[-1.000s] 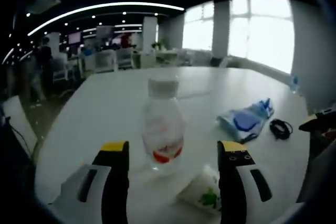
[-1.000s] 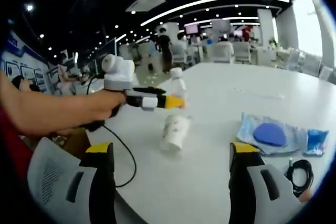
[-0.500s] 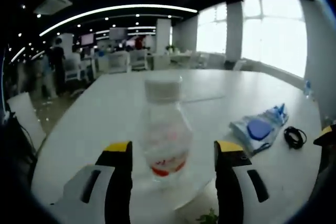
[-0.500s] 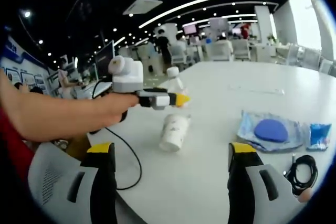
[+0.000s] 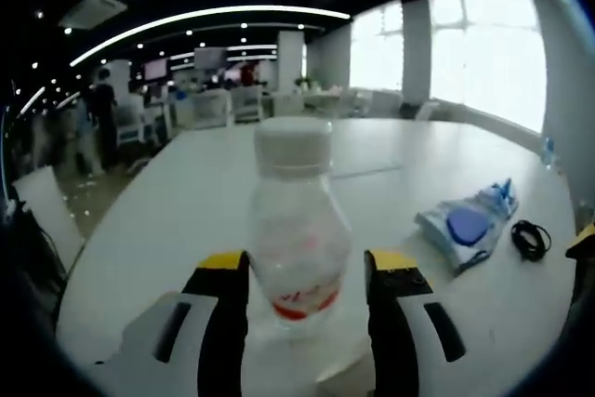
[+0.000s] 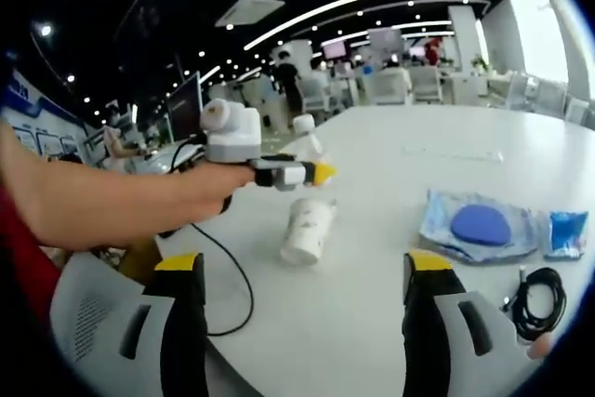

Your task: Arrange the tabletop items into an orderly group along one side of the table until the central work area is clear of visible clutter.

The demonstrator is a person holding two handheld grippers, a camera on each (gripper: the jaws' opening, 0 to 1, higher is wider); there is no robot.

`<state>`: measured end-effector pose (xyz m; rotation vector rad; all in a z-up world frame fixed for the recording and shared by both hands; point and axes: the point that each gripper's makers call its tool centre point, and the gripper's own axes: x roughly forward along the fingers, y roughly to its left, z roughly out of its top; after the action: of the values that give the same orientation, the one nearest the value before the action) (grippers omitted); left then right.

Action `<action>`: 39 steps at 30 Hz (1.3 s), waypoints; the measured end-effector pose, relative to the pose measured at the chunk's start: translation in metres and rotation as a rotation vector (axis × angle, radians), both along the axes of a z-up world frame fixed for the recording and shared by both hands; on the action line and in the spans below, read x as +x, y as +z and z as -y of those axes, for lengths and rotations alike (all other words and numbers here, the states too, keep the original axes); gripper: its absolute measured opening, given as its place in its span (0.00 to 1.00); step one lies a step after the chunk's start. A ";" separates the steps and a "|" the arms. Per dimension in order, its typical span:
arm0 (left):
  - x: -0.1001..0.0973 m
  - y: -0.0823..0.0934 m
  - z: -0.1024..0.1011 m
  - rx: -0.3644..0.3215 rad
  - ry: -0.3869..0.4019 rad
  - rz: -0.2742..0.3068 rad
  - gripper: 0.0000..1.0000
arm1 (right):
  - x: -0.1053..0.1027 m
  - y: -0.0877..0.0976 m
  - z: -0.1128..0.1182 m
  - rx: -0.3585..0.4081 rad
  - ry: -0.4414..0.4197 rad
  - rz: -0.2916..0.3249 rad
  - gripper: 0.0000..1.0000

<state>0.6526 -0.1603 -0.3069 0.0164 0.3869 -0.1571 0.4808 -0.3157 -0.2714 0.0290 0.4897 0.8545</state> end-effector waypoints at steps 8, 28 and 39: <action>0.000 0.000 -0.004 0.012 -0.027 -0.005 0.39 | 0.002 -0.001 0.001 0.000 -0.009 -0.003 0.86; 0.005 0.000 0.000 0.015 -0.152 -0.003 0.38 | 0.006 -0.004 0.004 -0.008 -0.032 -0.006 0.85; 0.012 0.000 0.009 0.010 -0.166 -0.002 0.38 | 0.009 -0.004 0.007 -0.007 -0.043 -0.007 0.85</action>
<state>0.6646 -0.1697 -0.3069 0.0586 0.3886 -0.3194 0.4898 -0.3230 -0.2753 0.0363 0.4966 0.8113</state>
